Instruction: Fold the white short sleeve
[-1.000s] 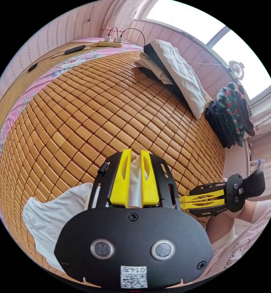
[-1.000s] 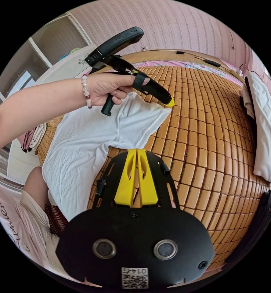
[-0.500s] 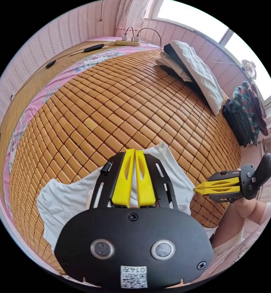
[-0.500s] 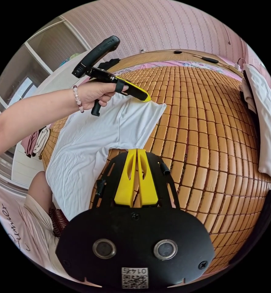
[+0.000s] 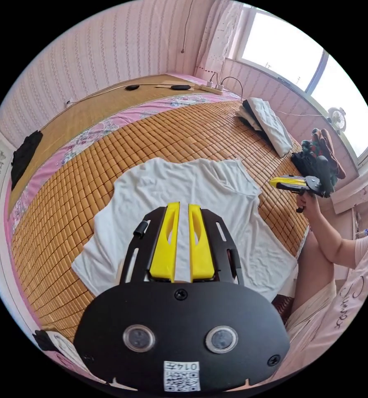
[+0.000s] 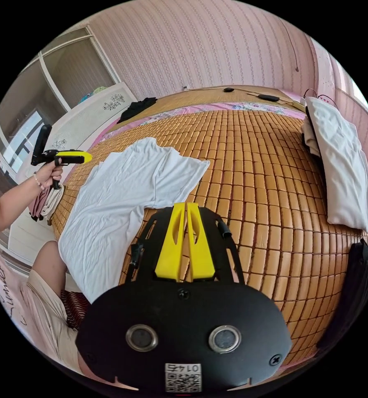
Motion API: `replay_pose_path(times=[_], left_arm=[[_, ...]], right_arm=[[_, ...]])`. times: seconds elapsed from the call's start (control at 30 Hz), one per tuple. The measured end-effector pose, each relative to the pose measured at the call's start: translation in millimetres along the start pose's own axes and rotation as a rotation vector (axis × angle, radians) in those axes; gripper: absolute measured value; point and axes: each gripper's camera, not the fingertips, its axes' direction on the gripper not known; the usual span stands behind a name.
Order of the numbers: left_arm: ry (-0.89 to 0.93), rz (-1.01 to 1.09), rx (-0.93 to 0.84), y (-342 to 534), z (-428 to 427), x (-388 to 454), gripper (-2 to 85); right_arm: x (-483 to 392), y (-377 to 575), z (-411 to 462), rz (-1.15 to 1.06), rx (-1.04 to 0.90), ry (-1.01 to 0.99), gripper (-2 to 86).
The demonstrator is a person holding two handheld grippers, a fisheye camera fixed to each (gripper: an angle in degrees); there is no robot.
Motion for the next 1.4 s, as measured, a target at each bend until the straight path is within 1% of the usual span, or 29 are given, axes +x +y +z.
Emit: replay_pose_path(times=[0.07,0.1,0.13,0.17,0.2,0.27,0.4,0.47,0.5,0.57,0.63,0.7,0.73,0.77,0.83,0.87,0.93,0.97,1.07,1.2,1.23,1.27,1.4], left_arm=[[-0.056,-0.129,-0.011,81,-38,-41,3.9],[-0.058,-0.17,-0.009,101,-46,-51,3.9],[-0.051,-0.252,-0.006,141,-60,-71,3.7],[-0.044,-0.339,-0.004,177,-70,-89,3.4],[-0.042,-0.381,-0.002,193,-73,-96,3.1],[-0.025,-0.536,0.025,248,-86,-123,1.9],[0.011,-0.612,0.088,285,-96,-145,2.0],[-0.003,-0.639,0.115,296,-97,-156,3.9],[-0.011,-0.645,0.126,298,-98,-159,4.3],[-0.042,-0.647,0.175,303,-105,-165,5.8],[-0.044,-0.649,0.193,305,-107,-170,6.3],[-0.021,-0.656,0.175,308,-104,-176,6.3],[-0.005,-0.66,0.154,312,-102,-179,5.8],[-0.022,-0.648,0.173,317,-107,-179,4.8],[-0.008,-0.645,0.185,325,-113,-181,3.9],[0.006,-0.639,0.186,330,-117,-183,2.8],[0.033,-0.643,0.195,338,-124,-184,1.3],[0.042,-0.646,0.2,344,-130,-184,0.5],[0.055,-0.637,0.227,359,-146,-180,-0.4],[0.039,-0.64,0.198,370,-152,-177,-0.5],[0.052,-0.651,0.209,374,-156,-178,-0.4],[0.06,-0.656,0.203,377,-159,-177,-0.2],[0.052,-0.645,0.202,383,-171,-169,0.9]], right_arm=[[-22,-3,-2,-0.015,0.022,-0.072,-0.1],[-29,-6,-1,-0.016,0.018,-0.097,-0.1],[-48,-15,6,-0.029,0.003,-0.162,-0.1],[-70,-28,18,-0.055,-0.025,-0.242,-0.1],[-83,-36,25,-0.075,-0.046,-0.279,-0.2],[-145,-71,62,-0.192,-0.157,-0.35,-0.2],[-247,-124,118,-0.357,-0.247,-0.347,-0.1],[-313,-159,152,-0.447,-0.289,-0.354,0.2],[-328,-167,161,-0.468,-0.296,-0.346,0.4],[-387,-197,194,-0.54,-0.315,-0.285,1.3],[-424,-216,222,-0.565,-0.348,-0.233,3.1],[-455,-229,251,-0.566,-0.402,-0.215,5.3],[-472,-235,270,-0.562,-0.431,-0.193,6.1],[-485,-238,287,-0.561,-0.453,-0.143,6.2],[-498,-241,308,-0.537,-0.486,-0.047,4.5],[-502,-243,306,-0.514,-0.415,-0.023,2.1],[-510,-246,310,-0.484,-0.427,-0.065,0.2],[-518,-246,314,-0.493,-0.451,-0.091,-0.2],[-540,-240,317,-0.563,-0.436,-0.077,-0.3],[-550,-242,312,-0.592,-0.452,-0.076,1.7],[-549,-247,304,-0.591,-0.452,-0.089,4.8],[-546,-253,292,-0.589,-0.438,-0.101,7.0],[-515,-267,232,-0.578,-0.352,-0.147,8.9]])
